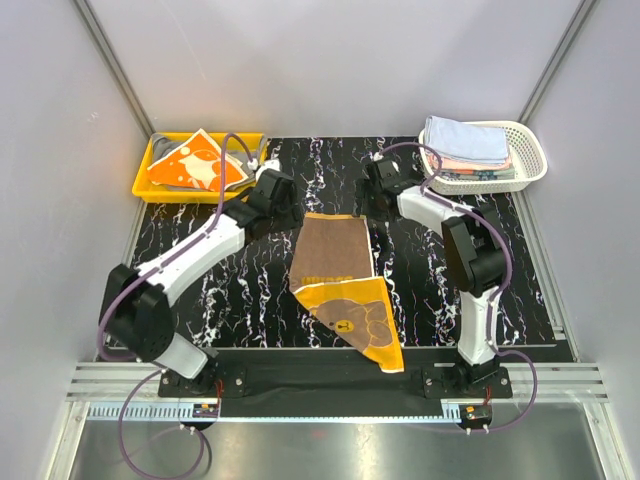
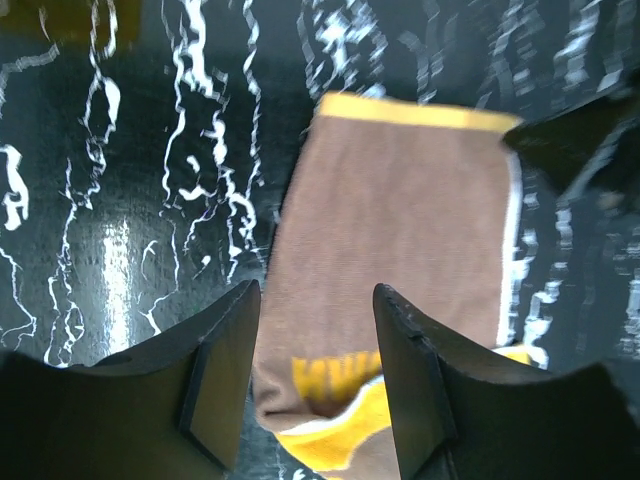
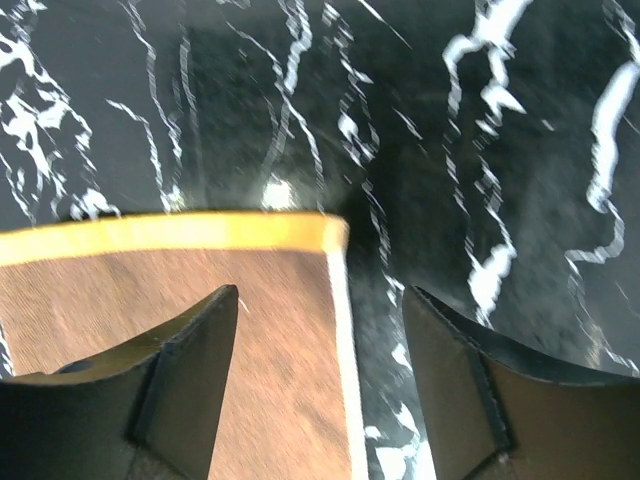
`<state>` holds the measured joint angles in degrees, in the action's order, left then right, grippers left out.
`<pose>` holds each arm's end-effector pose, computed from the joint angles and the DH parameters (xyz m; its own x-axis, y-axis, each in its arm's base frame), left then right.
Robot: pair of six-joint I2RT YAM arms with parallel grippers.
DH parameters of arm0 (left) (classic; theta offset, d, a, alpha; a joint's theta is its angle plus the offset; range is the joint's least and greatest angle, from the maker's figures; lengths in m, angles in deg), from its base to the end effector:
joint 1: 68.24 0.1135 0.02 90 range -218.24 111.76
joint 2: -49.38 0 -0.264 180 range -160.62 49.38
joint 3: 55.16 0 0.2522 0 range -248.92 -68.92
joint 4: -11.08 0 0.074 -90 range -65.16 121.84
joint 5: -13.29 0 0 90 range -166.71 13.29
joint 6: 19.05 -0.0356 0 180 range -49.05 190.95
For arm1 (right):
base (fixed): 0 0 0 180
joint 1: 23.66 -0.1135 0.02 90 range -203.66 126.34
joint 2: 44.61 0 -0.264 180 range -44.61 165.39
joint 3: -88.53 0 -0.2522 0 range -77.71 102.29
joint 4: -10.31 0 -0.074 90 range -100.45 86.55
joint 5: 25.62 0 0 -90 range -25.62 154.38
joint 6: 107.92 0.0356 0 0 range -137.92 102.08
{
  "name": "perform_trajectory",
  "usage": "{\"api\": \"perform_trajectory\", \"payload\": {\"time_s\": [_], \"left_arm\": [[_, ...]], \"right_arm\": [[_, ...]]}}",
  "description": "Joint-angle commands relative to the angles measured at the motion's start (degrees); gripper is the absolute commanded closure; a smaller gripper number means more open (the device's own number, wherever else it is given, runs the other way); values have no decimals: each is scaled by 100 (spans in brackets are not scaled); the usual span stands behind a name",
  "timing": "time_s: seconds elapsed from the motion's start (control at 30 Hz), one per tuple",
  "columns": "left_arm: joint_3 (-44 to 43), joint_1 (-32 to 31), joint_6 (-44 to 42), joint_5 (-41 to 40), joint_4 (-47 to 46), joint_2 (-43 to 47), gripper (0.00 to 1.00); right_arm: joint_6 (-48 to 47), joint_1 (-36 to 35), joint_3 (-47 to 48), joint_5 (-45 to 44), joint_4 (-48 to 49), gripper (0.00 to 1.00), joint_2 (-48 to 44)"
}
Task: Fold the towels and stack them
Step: Flatten out the crumpled towel
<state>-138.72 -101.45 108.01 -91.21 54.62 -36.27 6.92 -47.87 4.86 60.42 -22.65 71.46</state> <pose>0.2792 -0.1721 0.2900 -0.7086 -0.2335 -0.6659 -0.0542 0.9589 -0.2786 0.4021 0.1781 0.1783 -0.8142 0.0934 -0.5730 -0.0318 0.9783 0.2047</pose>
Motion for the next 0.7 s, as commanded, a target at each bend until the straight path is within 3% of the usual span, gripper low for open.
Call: {"api": "perform_trajectory", "payload": {"time_s": [0.0,0.2,0.3,0.33,0.37,0.47,0.6,0.67], "left_arm": [[-262,139,-181,509,-385,-268,46],[-517,368,-278,773,-412,-751,46],[-649,473,-348,914,-447,-989,46],[-684,500,-375,958,-447,-1041,46],[-762,552,-410,993,-438,-1155,46],[-851,666,-524,1169,-464,-1314,46],[-1122,790,-673,1414,-473,-1726,45],[-1211,851,-796,1415,-464,-1850,44]], "right_arm": [[-76,-102,392,-156,-40,29,266],[-128,-198,488,-271,-84,34,600],[-146,-216,559,-306,-119,44,776],[-155,-207,585,-306,-136,48,794],[-155,-216,603,-324,-163,61,803],[-172,-225,568,-473,-224,82,733],[-295,-216,533,-605,-321,98,356],[-374,-225,480,-632,-356,100,136]]}}
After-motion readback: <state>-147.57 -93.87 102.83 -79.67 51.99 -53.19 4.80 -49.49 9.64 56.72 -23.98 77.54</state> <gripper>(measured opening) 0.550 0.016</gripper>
